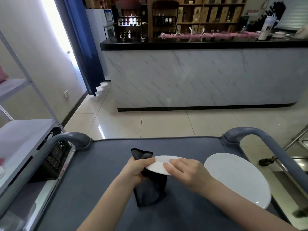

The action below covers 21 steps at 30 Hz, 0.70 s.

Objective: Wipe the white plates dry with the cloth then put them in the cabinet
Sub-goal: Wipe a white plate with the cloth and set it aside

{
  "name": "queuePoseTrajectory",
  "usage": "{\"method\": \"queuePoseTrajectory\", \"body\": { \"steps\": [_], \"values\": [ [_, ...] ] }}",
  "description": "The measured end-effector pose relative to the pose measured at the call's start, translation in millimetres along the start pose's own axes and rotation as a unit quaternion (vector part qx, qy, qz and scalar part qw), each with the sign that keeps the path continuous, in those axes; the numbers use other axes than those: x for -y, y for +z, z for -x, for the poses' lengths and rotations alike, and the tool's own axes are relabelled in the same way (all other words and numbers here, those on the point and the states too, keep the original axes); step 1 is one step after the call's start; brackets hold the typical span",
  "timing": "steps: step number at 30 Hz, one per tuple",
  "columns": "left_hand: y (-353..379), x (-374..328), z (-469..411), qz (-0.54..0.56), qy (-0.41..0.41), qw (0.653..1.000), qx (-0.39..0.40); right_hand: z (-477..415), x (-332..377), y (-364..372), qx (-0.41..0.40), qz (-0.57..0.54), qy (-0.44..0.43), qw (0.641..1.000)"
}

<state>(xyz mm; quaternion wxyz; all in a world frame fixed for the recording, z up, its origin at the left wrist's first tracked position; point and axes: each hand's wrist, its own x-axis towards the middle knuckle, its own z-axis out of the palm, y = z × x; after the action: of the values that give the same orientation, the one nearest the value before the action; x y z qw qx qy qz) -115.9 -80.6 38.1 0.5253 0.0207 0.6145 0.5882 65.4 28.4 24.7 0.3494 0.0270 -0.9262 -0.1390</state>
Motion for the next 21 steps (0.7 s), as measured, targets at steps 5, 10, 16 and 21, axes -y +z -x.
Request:
{"method": "queuePoseTrajectory", "body": {
  "steps": [5, 10, 16, 21],
  "values": [
    [-8, 3, -6, 0.065, 0.009, 0.998, -0.014, 7, 4, -1, 0.027, -0.019, 0.003, 0.999],
    [-24, 9, -15, 0.107, 0.013, 0.994, -0.007, 12, 6, -2, 0.088, -0.083, 0.073, 0.99],
    [-43, 18, -14, 0.116, 0.039, 0.992, 0.043, 22, -1, 0, 0.309, -0.265, 0.309, 0.86],
    [-54, 25, -14, 0.11, 0.064, 0.988, 0.086, 11, 0, 9, 0.289, -0.348, 0.47, 0.758]
  ]
}}
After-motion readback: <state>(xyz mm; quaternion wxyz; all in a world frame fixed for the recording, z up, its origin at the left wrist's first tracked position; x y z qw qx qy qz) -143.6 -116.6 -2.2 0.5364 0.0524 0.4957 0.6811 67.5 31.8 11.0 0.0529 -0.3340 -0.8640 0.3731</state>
